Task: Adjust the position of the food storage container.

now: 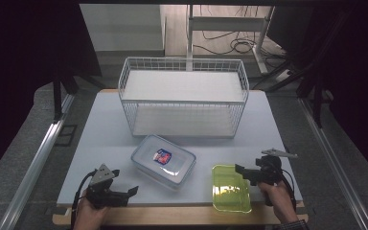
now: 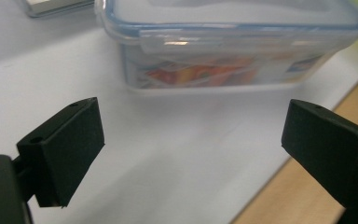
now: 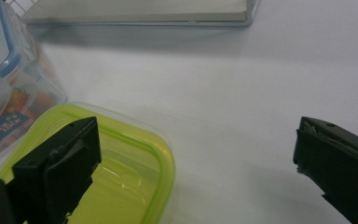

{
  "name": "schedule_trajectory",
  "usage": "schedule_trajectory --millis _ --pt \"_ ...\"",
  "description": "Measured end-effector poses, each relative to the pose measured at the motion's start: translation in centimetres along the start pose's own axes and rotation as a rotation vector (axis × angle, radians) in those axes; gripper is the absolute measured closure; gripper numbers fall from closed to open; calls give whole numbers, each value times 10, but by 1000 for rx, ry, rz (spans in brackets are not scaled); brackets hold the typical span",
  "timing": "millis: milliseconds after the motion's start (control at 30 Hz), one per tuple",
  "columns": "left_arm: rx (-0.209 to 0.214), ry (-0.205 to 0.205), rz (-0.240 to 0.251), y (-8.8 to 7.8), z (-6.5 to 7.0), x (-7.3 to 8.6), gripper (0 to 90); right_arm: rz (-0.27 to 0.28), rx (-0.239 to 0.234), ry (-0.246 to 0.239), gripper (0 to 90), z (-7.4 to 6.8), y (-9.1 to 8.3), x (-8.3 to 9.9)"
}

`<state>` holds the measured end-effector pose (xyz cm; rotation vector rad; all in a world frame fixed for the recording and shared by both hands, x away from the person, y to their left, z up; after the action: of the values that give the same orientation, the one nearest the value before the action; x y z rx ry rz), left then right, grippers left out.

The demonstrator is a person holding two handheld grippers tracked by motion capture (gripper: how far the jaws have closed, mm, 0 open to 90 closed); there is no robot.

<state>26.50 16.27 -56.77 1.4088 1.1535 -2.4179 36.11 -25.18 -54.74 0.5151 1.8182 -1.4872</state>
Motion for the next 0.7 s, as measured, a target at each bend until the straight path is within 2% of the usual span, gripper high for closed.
schedule_trajectory --millis 100,167,367,400,500,533,667,700 --pt "0 11 -16 3 0 3 52 -1 12 -67 0 -5 -3 1" --pt "-16 23 -18 3 -1 3 52 0 24 -79 0 -6 -4 1" --pt "-13 20 3 1 -2 1 49 -7 -9 -109 0 -11 -13 2" --pt "-13 21 6 1 -2 1 48 -16 -19 -131 0 -14 -18 3" --pt "-10 20 11 1 -2 1 47 -15 -13 -148 6 -16 -24 4" --pt "-10 22 16 1 -2 0 47 -19 -16 -166 96 -21 -31 7" --pt "-11 23 17 1 -1 0 47 -10 -37 -215 285 -33 -43 11" --pt "-11 23 17 1 -2 0 47 2 -42 -243 356 -38 -47 12"
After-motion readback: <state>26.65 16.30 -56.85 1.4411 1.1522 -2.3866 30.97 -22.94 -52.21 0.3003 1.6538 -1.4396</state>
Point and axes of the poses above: each handheld gripper's, and its own axes: y roughly forward along the jaws, x roughly out of its underside, z roughly to its right, the point moved 8 cm from there along y, roughly forward along the jaws, and after that the axes turned 14 degrees about x, right-handed, at the moved point
